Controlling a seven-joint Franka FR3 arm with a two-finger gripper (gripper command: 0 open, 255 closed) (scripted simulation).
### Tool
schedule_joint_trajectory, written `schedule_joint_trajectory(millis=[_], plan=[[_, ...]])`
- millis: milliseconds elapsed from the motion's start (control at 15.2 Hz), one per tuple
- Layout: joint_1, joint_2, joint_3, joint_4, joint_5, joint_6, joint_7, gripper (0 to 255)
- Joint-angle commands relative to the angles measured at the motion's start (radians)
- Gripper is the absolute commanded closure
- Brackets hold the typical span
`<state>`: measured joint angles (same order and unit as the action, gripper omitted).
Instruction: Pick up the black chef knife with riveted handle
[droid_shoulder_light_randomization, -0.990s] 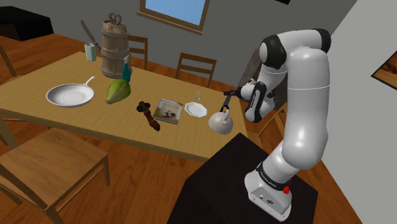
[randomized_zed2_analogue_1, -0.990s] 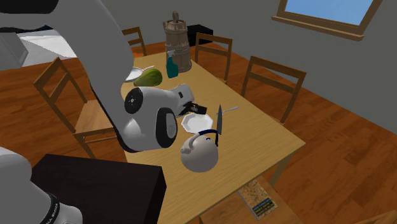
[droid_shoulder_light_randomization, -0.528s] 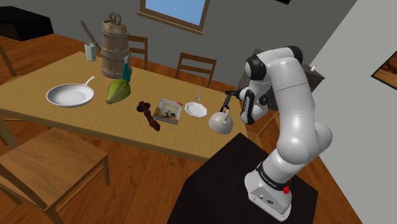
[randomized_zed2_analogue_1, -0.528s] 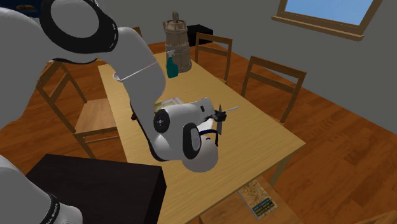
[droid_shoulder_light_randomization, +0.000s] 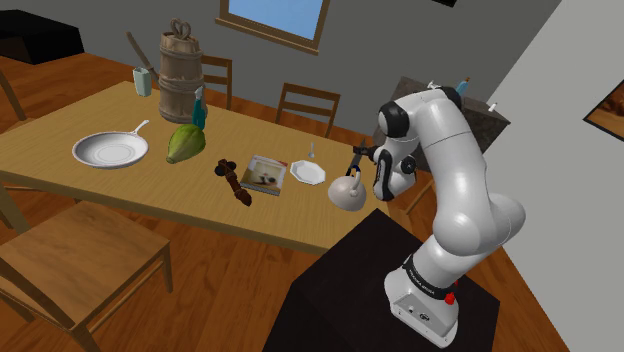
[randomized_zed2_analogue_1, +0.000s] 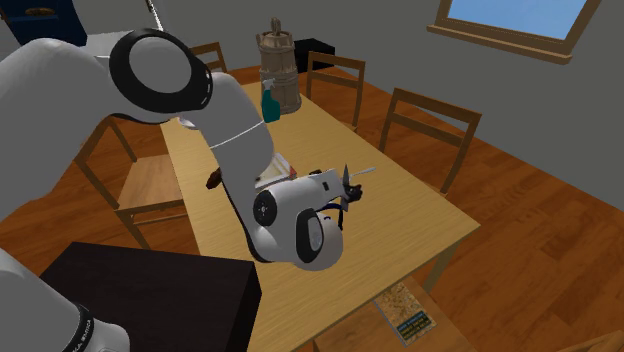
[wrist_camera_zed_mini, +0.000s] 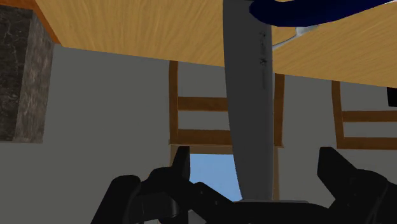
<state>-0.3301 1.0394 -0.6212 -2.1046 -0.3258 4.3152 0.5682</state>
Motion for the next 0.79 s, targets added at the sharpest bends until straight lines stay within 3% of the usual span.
schedule_joint_trajectory(millis=[0,132,198,726], plan=[[-0.008,0.035,0.014,0.023,0.020,0.009,-0.005,0],[-0.008,0.035,0.014,0.023,0.020,0.010,-0.005,0],[-0.009,0.037,0.015,0.026,0.020,0.009,-0.004,255],[-0.008,0.037,0.015,0.025,0.021,0.008,-0.005,255]])
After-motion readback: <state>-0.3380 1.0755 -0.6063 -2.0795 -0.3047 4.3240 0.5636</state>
